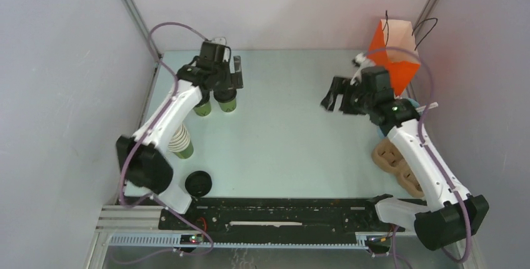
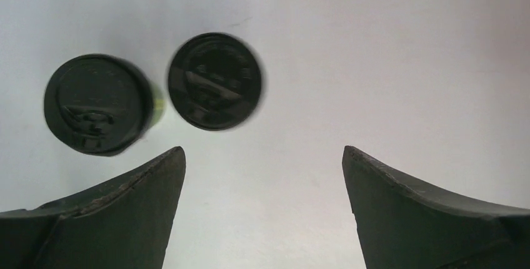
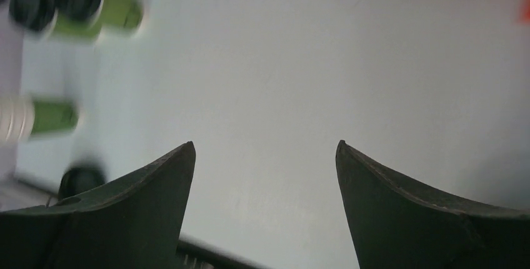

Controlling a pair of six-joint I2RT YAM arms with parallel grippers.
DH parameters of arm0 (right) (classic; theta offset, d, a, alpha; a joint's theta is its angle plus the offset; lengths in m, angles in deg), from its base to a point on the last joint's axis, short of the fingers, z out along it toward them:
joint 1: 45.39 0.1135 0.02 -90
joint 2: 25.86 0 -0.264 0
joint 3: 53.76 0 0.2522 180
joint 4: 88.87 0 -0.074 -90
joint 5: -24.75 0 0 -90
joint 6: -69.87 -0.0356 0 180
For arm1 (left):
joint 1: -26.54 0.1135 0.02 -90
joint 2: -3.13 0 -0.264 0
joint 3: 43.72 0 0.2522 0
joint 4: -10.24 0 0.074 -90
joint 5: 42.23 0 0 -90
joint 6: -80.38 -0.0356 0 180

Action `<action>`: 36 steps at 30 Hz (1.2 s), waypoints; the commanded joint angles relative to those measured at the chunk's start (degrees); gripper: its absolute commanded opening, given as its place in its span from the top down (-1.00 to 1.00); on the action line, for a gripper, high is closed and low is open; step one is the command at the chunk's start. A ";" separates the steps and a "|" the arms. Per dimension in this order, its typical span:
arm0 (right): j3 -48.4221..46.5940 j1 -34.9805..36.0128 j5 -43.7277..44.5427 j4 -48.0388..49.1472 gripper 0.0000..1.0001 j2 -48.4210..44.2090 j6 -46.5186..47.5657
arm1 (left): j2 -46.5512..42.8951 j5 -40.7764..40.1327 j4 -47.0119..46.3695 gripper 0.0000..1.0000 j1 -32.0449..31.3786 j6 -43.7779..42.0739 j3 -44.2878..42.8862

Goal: Pack the takeout coffee

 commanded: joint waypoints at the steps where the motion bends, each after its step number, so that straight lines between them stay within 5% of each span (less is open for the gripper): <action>1: -10.33 -7.30 17.38 4.07 -0.83 3.72 5.25 | -17.34 14.76 -0.89 -1.00 -2.58 2.23 -2.33; 11: -41.23 -21.40 23.69 3.77 -0.72 29.25 15.73 | -42.61 28.73 -9.74 -1.00 -12.42 8.83 22.87; 20: -54.97 -25.84 18.39 1.09 -0.63 44.13 17.65 | -44.82 28.97 -8.09 -1.00 -12.76 7.09 26.93; 27: -60.74 -24.31 15.57 0.08 -0.14 47.80 18.65 | -43.35 29.55 -10.27 -1.00 -12.80 7.88 28.06; 30: -62.34 -21.95 16.40 -2.33 0.29 47.81 18.62 | -44.28 27.91 -10.08 -1.00 -12.85 7.77 28.93; 36: -60.68 -10.32 21.94 -8.61 0.80 42.79 16.91 | -46.77 26.50 -9.75 -1.00 -12.80 8.33 30.14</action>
